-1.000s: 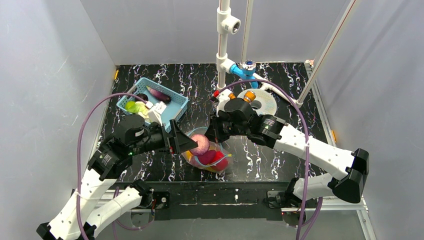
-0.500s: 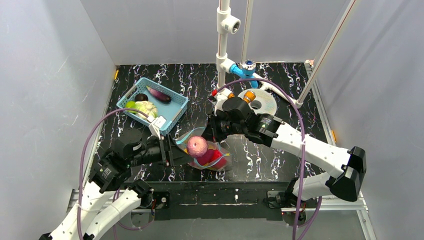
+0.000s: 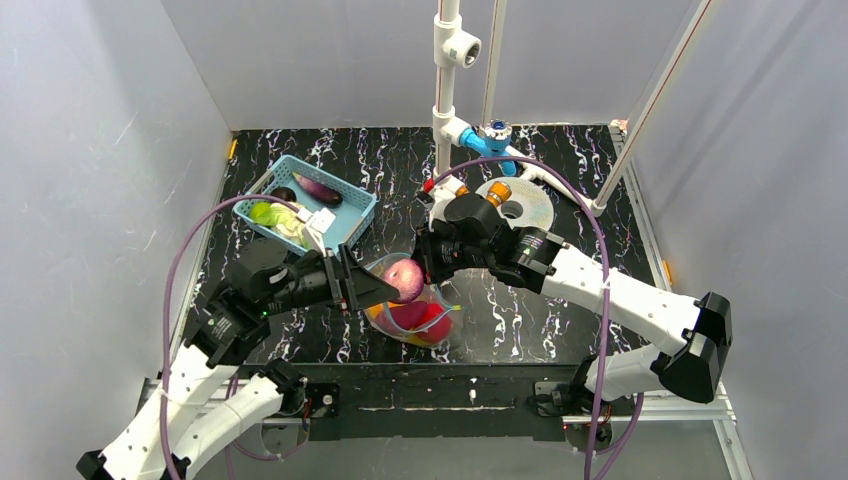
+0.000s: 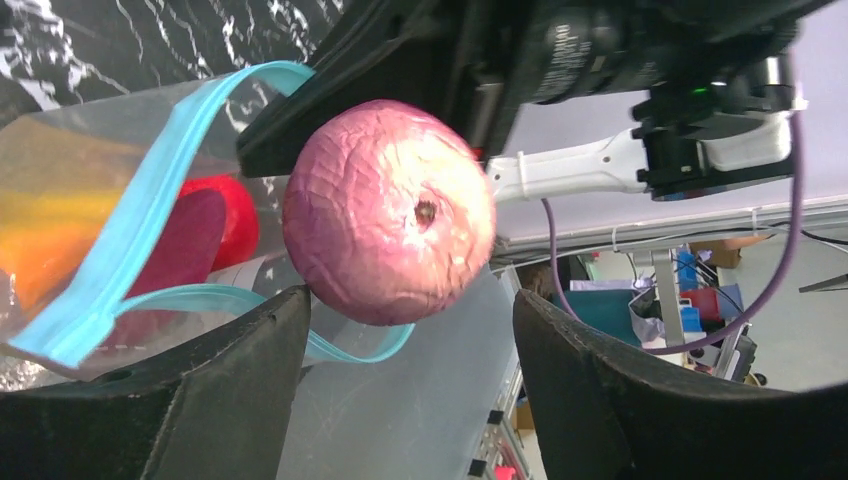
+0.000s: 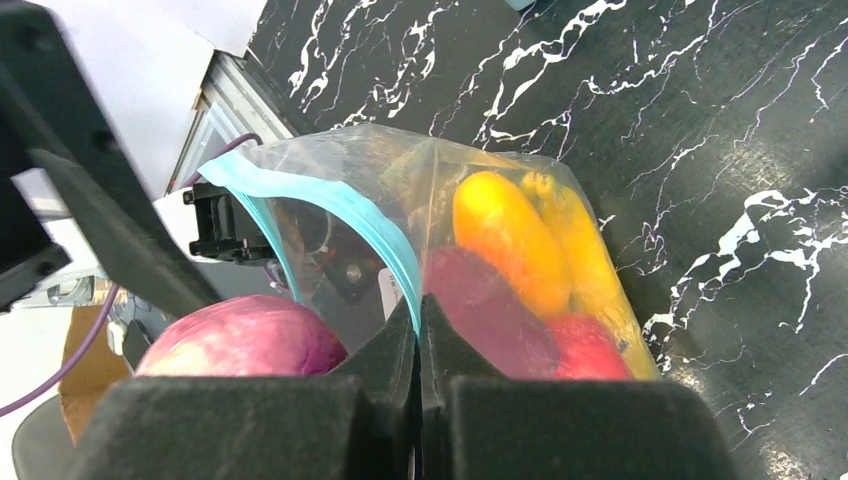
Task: Place the food in the zip-top bag and seal the zipper
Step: Place the fake vegetable in the zipper food storage bag.
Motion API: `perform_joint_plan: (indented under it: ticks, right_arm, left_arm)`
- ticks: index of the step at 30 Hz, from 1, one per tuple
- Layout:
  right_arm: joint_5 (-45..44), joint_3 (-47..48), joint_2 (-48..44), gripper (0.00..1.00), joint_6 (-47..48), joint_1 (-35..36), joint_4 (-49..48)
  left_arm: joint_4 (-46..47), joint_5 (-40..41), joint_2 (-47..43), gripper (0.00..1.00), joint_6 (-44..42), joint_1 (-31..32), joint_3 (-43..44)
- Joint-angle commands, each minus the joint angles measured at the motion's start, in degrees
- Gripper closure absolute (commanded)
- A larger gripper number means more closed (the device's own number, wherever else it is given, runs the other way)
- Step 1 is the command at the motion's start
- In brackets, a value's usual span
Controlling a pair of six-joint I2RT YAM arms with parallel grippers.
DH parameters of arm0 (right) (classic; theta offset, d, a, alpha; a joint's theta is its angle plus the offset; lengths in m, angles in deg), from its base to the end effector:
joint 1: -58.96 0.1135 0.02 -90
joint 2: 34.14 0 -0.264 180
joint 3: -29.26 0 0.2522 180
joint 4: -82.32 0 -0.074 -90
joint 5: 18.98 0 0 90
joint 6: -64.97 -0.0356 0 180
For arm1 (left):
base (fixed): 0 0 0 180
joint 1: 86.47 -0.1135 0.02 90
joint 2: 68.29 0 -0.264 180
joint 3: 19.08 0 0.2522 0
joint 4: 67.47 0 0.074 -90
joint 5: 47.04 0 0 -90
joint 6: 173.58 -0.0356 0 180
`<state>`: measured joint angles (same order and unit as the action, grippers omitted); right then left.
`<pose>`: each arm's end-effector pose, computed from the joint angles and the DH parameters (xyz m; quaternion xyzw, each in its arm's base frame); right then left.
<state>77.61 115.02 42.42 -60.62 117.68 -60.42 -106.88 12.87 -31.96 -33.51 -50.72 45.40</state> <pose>0.1544 0.2620 0.3591 -0.2006 0.8327 0.4102 0.3132 0.0971 -0.0919 0.3684 0.0703 0.7613 -0.5641 0.3120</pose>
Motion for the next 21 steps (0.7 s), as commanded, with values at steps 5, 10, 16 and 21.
perform_joint_plan:
  ticks: [5,10,16,21]
  right_arm:
    - [-1.93,2.91,-0.34,0.99,0.96,-0.20,-0.84]
    - [-2.01,2.81,-0.14,0.99,1.28,-0.19,-1.10]
    - [-1.10,3.18,0.81,0.99,1.47,-0.18,-1.46]
    - [-0.64,4.09,1.14,0.99,1.45,-0.18,-1.18]
  left_arm:
    - [-1.25,1.01,-2.11,0.22,-0.57,0.20,-1.02]
    - [-8.56,4.01,-5.04,0.16,-3.61,0.20,0.79]
    - [-17.06,6.96,-4.85,0.10,-8.85,0.20,7.91]
    - [-20.07,8.21,-4.00,0.11,-10.26,0.20,10.08]
